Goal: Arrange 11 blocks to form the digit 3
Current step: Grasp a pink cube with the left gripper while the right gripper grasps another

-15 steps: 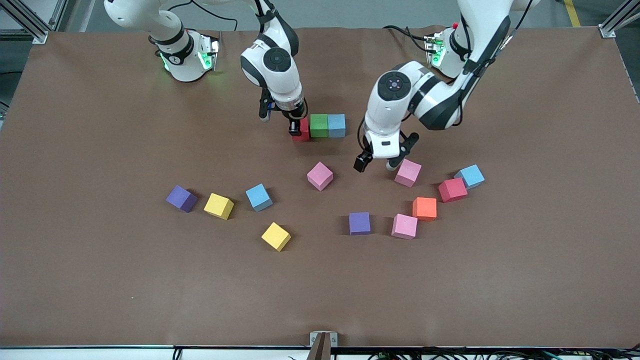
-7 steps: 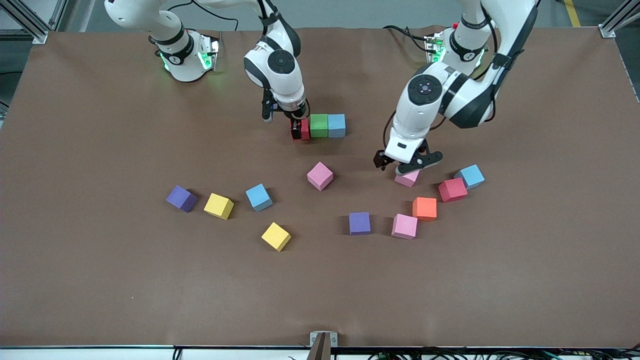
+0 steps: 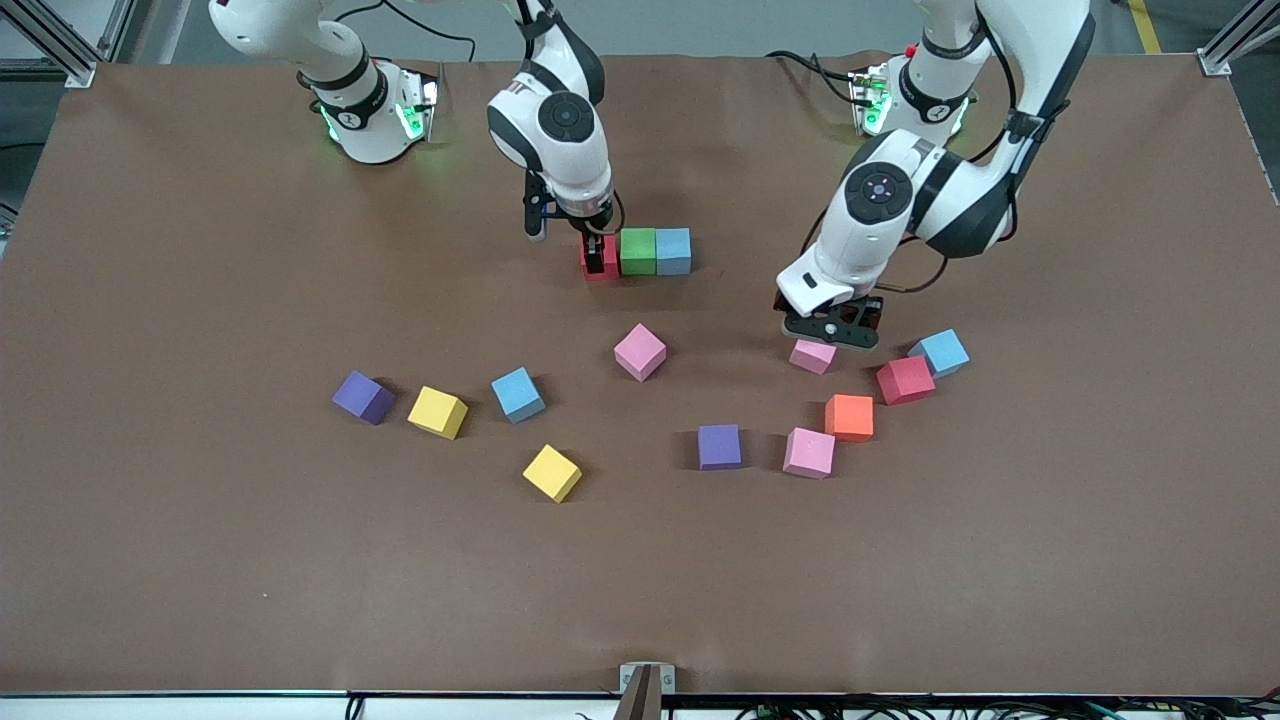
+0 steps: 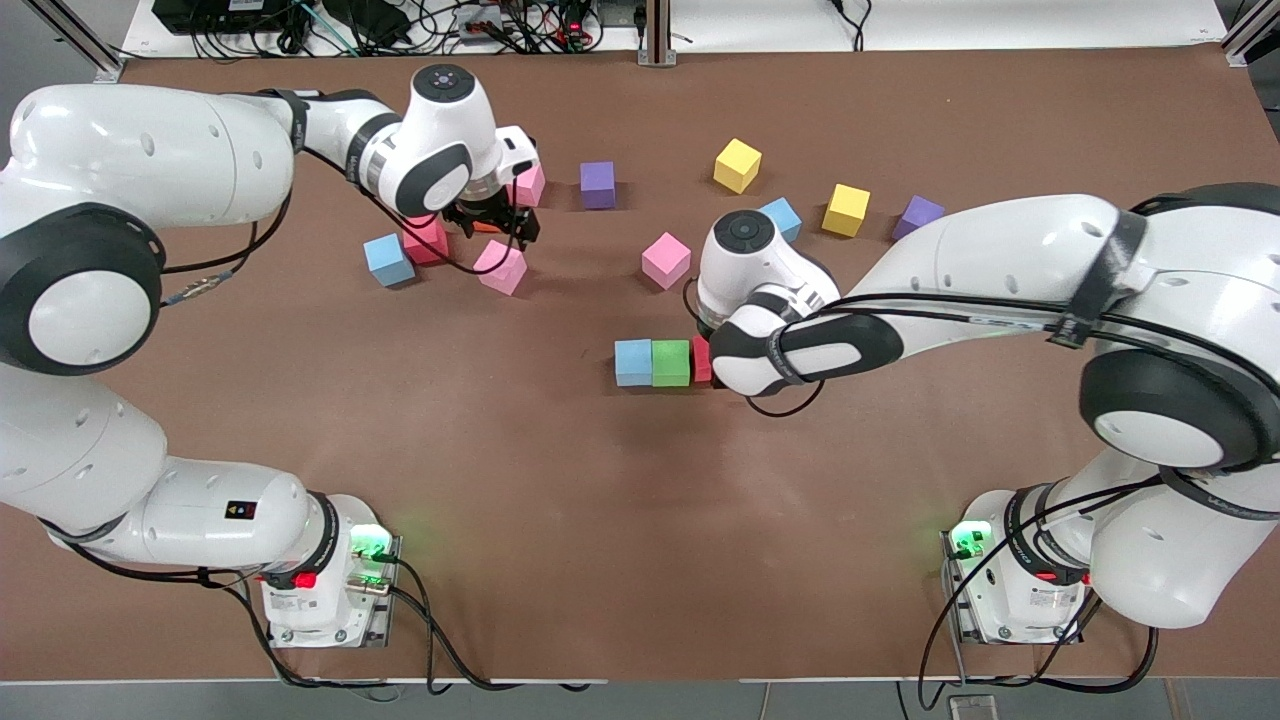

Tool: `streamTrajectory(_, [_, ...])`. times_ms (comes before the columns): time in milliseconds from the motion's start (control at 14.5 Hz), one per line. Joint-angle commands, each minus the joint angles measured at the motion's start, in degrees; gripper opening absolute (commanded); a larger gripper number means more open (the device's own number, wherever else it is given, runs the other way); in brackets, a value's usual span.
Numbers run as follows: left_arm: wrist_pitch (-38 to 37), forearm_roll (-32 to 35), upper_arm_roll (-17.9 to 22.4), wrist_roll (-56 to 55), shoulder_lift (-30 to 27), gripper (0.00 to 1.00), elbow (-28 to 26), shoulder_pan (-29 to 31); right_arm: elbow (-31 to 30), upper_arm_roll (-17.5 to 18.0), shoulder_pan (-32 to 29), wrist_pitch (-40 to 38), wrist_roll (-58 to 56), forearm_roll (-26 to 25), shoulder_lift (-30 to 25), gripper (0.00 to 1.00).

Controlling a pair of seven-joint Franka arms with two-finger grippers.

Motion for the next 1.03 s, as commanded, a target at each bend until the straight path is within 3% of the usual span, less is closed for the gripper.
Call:
streamTrajectory(0, [5.53,0.44,-0.61,5.78,-1.13,1.00,-4.31,1.79,-1.26,-0.30,-0.52,-3.66,-1.50,0.57,-5.61,1.00])
streamTrajectory(275, [9.94,0.53,-0.61,13.68,1.24,1.00,-6.08,3.64,2.07,-0.38,-2.36,-10.50,-17.44,0.22,-7.04,1.00])
streamTrajectory(550, [10.12,0.79,-0.52,14.58,4.14,1.00,-5.47,3.38,10.50,-0.82,-10.79,-14.57,-31.18,0.48,-4.84,1.00])
streamTrajectory(825, [10.21,2.72,-0.52,13.88,7.74,1.00,-2.14,3.55,23.05,-1.00,-11.69,-18.43,-38.24,0.04,4.71,1.00])
streamTrajectory(963, [10.21,2.81,-0.52,13.70,8.71,1.00,-1.60,3.46,29.21,-0.91,-11.25,-18.88,-38.85,-2.93,9.90,1.00])
